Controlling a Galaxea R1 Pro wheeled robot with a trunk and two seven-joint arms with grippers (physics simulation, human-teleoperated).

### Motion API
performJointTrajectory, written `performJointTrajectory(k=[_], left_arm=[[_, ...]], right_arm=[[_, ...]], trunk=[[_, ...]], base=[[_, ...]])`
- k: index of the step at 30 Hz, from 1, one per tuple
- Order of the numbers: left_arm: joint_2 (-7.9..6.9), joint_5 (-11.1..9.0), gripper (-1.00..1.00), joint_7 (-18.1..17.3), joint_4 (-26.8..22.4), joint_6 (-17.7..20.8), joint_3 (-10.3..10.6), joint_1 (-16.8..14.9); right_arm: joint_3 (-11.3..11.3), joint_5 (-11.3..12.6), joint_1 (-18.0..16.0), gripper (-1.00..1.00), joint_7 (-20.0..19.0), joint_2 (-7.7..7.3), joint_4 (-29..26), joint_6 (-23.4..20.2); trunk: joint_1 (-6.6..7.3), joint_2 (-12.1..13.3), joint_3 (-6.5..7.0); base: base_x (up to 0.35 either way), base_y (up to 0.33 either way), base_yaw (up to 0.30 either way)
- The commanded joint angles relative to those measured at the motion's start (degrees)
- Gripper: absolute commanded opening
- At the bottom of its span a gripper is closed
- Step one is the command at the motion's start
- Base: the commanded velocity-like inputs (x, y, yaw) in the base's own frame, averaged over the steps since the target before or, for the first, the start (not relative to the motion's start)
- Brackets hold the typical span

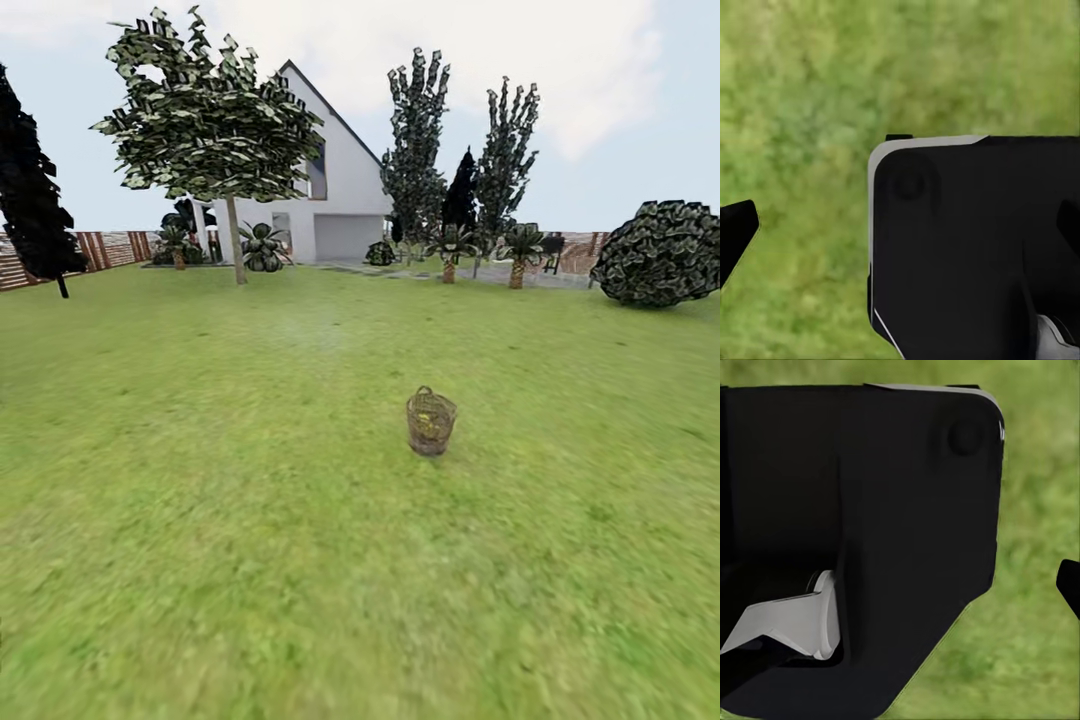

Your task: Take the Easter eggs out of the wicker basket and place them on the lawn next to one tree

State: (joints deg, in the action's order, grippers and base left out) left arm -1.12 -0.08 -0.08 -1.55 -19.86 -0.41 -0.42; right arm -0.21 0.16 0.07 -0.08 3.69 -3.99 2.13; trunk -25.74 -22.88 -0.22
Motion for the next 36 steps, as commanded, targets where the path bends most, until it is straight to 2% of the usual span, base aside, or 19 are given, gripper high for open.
performJointTrajectory(k=[1,36], left_arm=[[-0.01,0.00,1.00,-0.01,0.06,-0.18,-0.03,-0.02],[0.01,0.01,1.00,-0.01,0.06,-0.18,-0.03,-0.02]], right_arm=[[-0.03,0.02,0.01,1.00,-0.01,0.00,0.01,0.16],[-0.05,0.03,0.02,1.00,-0.01,0.00,0.03,0.18]], trunk=[[-0.05,-0.04,-0.03],[-0.05,-0.04,-0.05]], base=[[0.273,0.218,0.025],[0.278,0.208,0.002]])
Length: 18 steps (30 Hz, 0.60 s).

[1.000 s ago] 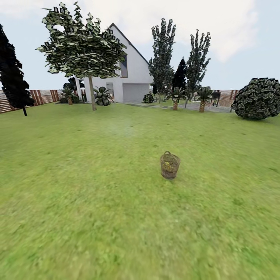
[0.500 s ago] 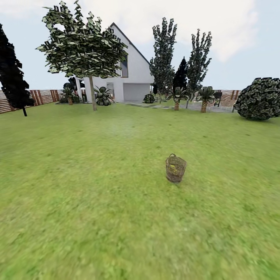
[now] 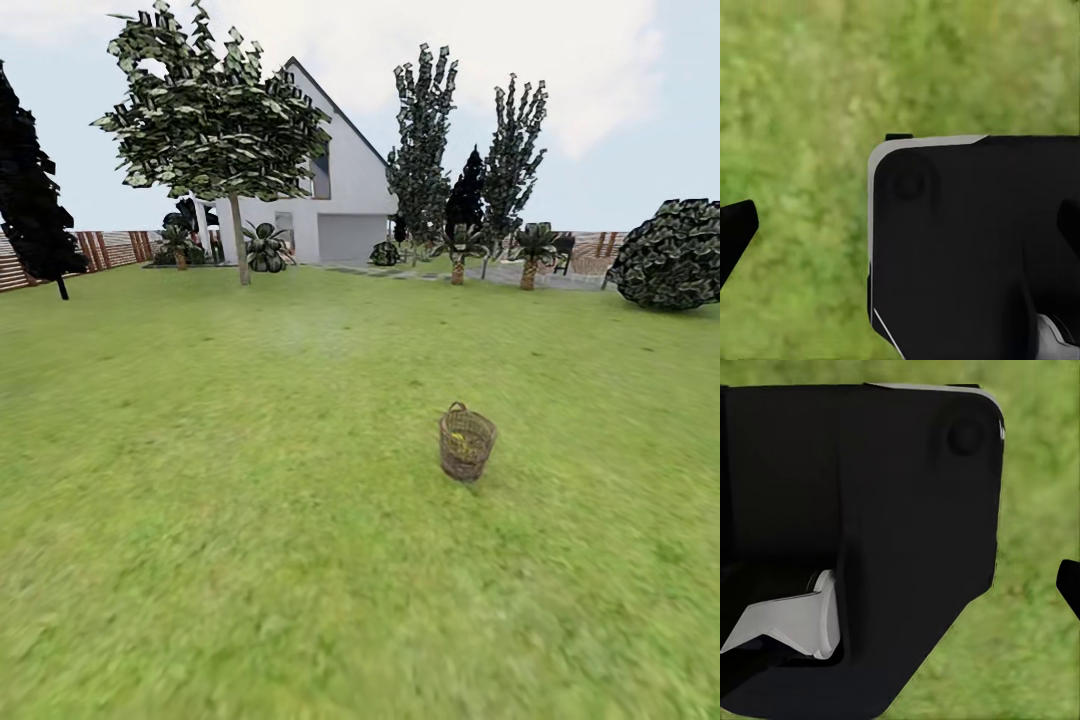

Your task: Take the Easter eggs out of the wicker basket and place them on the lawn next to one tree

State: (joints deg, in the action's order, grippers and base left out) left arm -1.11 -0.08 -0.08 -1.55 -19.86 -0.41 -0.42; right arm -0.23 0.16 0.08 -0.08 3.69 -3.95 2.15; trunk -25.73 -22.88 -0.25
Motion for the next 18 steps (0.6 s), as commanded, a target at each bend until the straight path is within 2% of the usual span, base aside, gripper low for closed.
performJointTrajectory(k=[1,18], left_arm=[[0.00,-0.01,1.00,-0.01,0.06,-0.18,-0.03,-0.02],[0.03,-0.01,1.00,-0.01,0.06,-0.18,-0.03,-0.02]], right_arm=[[-0.03,0.02,-0.01,1.00,-0.01,0.01,-0.01,0.14],[-0.03,0.02,0.01,1.00,-0.01,0.01,-0.01,0.15]], trunk=[[-0.05,-0.04,-0.03],[-0.05,-0.04,-0.03]], base=[[0.292,0.183,0.000],[0.303,0.159,0.000]])
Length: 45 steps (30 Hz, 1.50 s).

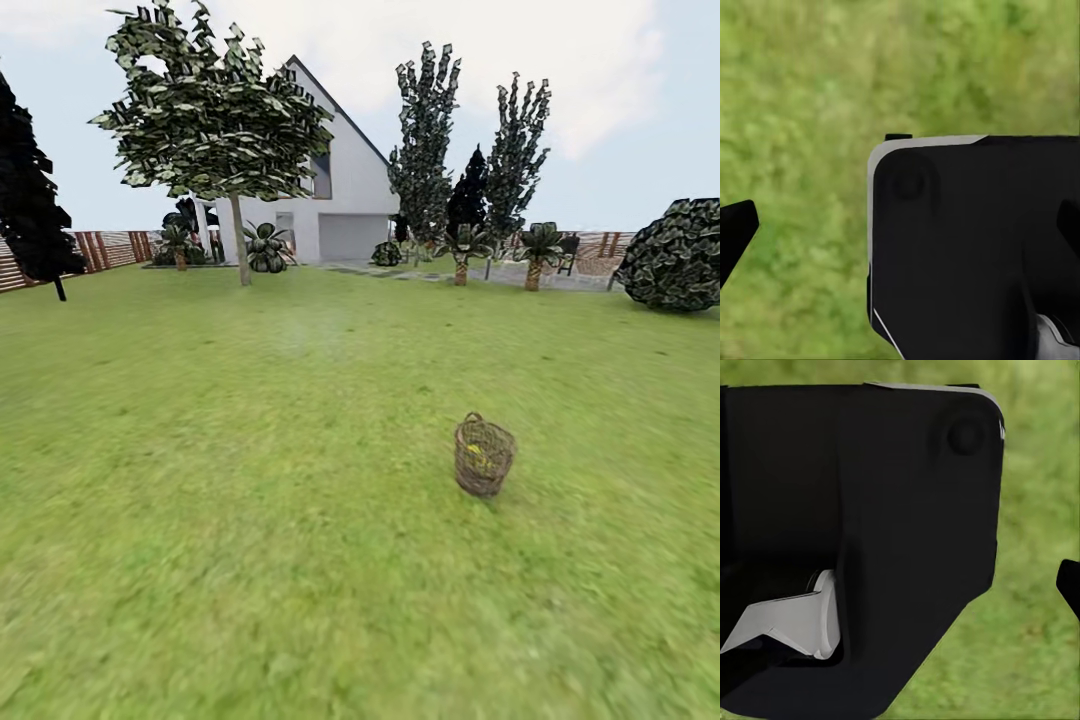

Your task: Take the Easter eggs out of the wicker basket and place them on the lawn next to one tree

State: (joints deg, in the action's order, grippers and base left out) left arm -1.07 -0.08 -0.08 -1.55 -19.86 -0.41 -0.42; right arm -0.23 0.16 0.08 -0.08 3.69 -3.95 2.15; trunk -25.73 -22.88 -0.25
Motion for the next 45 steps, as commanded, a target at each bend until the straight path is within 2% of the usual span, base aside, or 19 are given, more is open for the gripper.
performJointTrajectory(k=[1,45], left_arm=[[0.00,0.01,1.00,-0.01,0.06,-0.18,-0.03,-0.02],[0.02,0.08,1.00,-0.01,0.06,-0.18,-0.03,-0.02]], right_arm=[[-0.03,0.02,0.01,1.00,-0.01,0.01,-0.01,0.15],[-0.03,0.07,0.01,1.00,-0.01,0.01,-0.01,0.16]], trunk=[[-0.05,-0.04,-0.03],[-0.05,-0.04,-0.03]], base=[[0.308,0.146,0.000],[0.308,0.145,0.000]])
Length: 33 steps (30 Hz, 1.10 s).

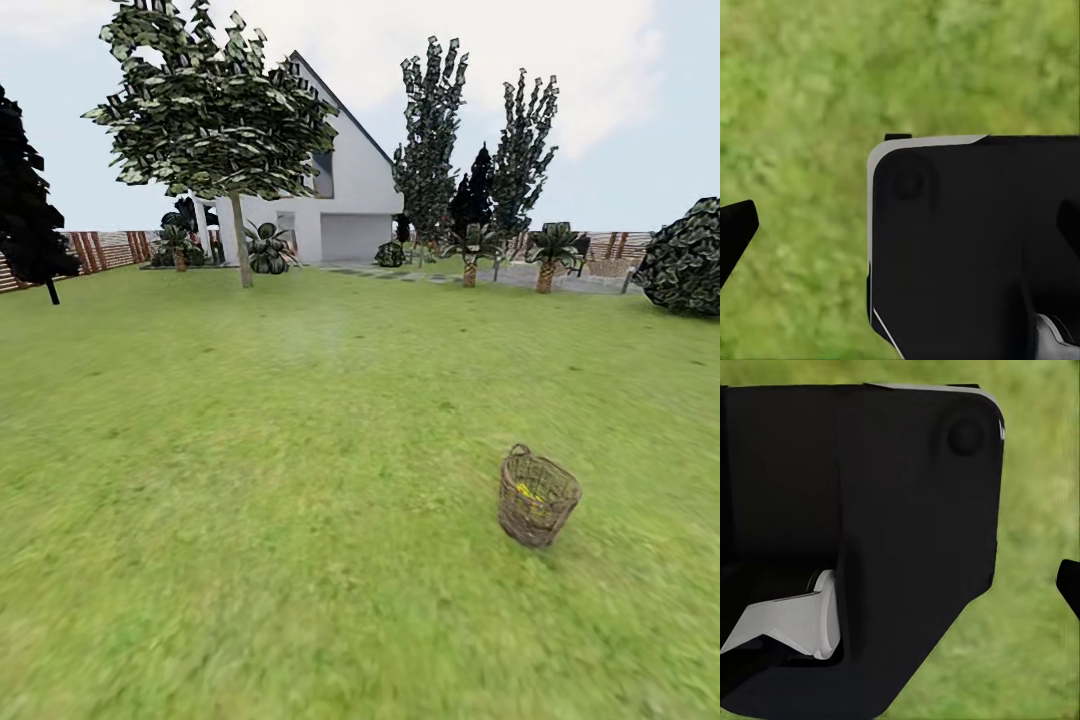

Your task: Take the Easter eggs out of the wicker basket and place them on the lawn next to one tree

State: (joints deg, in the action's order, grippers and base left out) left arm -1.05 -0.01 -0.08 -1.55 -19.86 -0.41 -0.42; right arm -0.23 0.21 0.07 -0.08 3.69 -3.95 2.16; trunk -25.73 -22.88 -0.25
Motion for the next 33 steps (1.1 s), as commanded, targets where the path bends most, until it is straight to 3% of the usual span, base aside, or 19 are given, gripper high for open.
performJointTrajectory(k=[1,18,33], left_arm=[[0.00,0.00,1.00,-0.01,0.06,-0.18,-0.03,-0.02],[0.00,0.00,1.00,-0.01,0.06,-0.18,-0.03,-0.02],[0.00,0.01,1.00,-0.01,0.06,-0.18,-0.03,-0.02]], right_arm=[[-0.03,0.01,0.01,1.00,-0.01,0.01,-0.01,0.15],[-0.04,0.03,0.00,1.00,-0.01,0.01,-0.01,0.20],[-0.06,0.04,0.00,1.00,-0.01,0.01,-0.01,0.21]], trunk=[[-0.05,-0.04,-0.03],[-0.05,-0.04,-0.03],[-0.05,-0.04,-0.03]], base=[[0.310,0.138,0.000],[0.311,0.135,-0.008],[0.311,0.134,-0.230]])
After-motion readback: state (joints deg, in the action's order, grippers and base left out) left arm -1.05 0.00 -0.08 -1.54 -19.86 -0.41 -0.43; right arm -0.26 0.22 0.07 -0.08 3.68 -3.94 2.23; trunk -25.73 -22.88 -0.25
